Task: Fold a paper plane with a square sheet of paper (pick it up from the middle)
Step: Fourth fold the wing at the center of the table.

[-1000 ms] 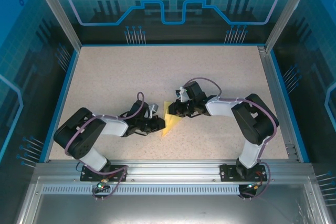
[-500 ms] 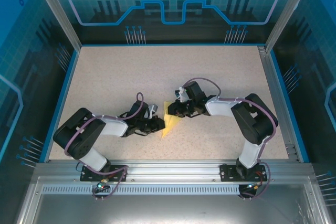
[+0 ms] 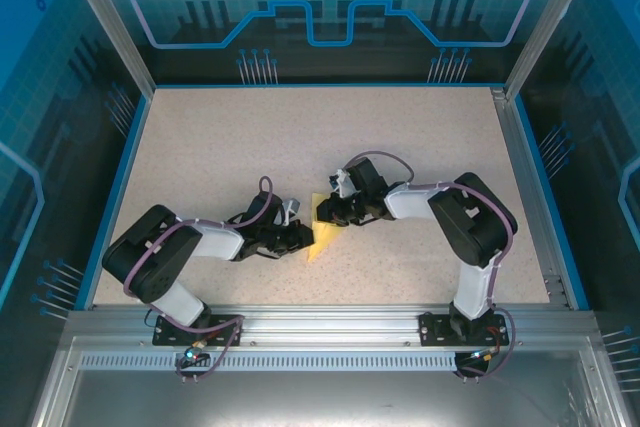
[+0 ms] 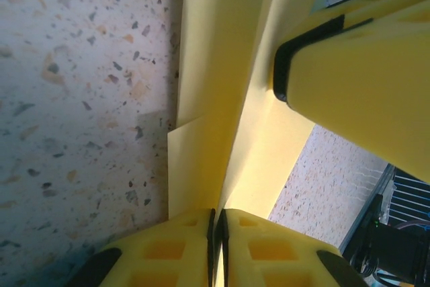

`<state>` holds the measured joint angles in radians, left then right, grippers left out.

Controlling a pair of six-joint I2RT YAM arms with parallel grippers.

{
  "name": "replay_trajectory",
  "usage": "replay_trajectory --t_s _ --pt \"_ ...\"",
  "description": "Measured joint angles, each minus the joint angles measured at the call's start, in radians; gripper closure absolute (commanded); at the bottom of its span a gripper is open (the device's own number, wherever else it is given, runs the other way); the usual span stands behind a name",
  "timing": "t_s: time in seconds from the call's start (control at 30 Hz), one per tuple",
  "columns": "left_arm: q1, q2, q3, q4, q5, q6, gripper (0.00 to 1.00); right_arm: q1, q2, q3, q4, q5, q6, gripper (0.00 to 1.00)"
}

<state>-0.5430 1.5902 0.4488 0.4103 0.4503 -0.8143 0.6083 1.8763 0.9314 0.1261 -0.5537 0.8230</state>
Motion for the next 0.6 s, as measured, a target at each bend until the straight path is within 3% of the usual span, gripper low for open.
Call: replay_trajectory --t_s 0.4,0.6 --pt "0.001 0.006 0.0 0.006 0.001 0.0 0.88 0.0 0.032 0.012 0.006 0.0 0.0 0.82" --pt "0.004 0.008 0.0 0.012 0.012 -0.004 0.82 0.0 0.041 0.017 0.005 -0.001 -0.004 0.82"
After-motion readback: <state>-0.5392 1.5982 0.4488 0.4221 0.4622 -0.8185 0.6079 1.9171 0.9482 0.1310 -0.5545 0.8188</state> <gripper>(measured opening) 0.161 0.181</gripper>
